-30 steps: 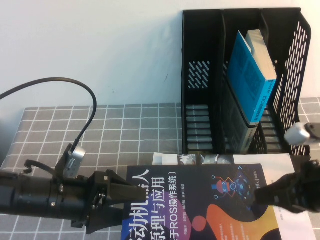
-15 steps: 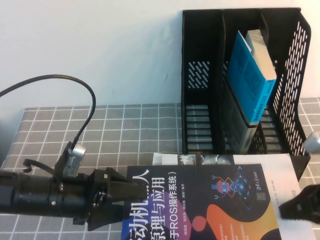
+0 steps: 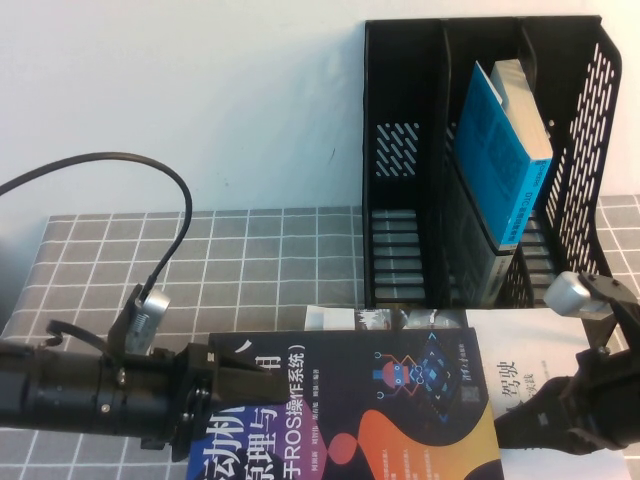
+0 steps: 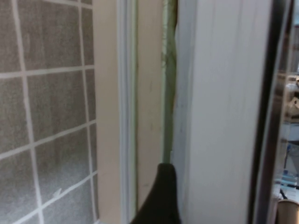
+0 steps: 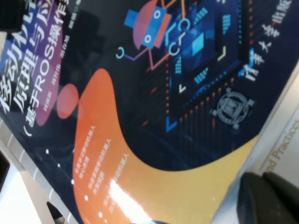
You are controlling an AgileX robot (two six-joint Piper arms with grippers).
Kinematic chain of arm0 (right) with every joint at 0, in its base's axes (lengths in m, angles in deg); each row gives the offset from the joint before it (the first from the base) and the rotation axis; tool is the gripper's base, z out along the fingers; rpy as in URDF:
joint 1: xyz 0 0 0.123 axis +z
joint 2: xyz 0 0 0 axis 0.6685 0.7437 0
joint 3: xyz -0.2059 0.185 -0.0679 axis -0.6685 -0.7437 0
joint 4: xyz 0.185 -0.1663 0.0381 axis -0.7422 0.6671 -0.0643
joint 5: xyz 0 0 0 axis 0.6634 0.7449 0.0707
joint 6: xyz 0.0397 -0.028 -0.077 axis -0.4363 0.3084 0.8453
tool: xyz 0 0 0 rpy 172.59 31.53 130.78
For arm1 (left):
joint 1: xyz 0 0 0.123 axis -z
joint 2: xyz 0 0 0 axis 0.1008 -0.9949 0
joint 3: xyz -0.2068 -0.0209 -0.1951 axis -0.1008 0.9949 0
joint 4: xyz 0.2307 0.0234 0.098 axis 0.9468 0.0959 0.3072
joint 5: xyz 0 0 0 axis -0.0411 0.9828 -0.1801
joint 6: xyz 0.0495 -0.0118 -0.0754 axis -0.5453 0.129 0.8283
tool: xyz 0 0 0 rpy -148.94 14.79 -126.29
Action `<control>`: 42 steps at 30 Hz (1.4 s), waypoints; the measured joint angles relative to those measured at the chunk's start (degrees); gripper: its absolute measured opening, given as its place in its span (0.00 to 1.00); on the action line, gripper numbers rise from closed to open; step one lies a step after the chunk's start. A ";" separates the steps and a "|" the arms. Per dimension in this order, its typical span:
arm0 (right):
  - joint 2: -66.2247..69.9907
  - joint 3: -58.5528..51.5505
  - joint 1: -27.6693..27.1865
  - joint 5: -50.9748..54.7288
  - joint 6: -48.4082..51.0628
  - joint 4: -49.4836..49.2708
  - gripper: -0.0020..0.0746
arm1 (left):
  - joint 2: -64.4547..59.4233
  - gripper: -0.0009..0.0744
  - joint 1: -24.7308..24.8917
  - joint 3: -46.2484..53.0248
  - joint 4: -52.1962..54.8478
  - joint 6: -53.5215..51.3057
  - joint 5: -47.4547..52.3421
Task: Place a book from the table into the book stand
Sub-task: Pick up the book with your left arm
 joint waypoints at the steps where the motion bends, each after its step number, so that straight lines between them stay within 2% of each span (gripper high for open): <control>1: 0.00 0.00 0.09 -0.10 0.01 0.00 0.02 | 0.00 0.83 0.00 0.00 0.45 0.00 0.00; 5: 0.00 0.00 0.12 -0.23 0.14 0.00 0.02 | 0.00 0.71 -1.80 -0.02 3.52 0.00 0.77; 9: 0.00 0.00 0.22 -0.36 0.14 0.35 0.02 | 0.00 0.65 -5.50 -0.02 3.63 0.30 2.65; 14: 0.00 0.12 0.22 -0.48 0.14 0.45 0.02 | 0.00 0.64 -7.59 -0.02 3.24 0.06 3.65; 38: 0.00 0.12 0.55 -1.29 2.58 -0.70 0.02 | 0.00 0.63 -7.59 -0.02 5.94 1.22 3.65; 40: 0.00 0.12 0.55 -1.29 2.77 -0.79 0.02 | 0.00 0.61 -7.36 -0.02 5.94 1.22 3.52; 42: 0.00 0.12 0.55 -1.29 2.81 -0.79 0.02 | 0.00 0.54 -6.33 -0.02 6.17 1.27 2.32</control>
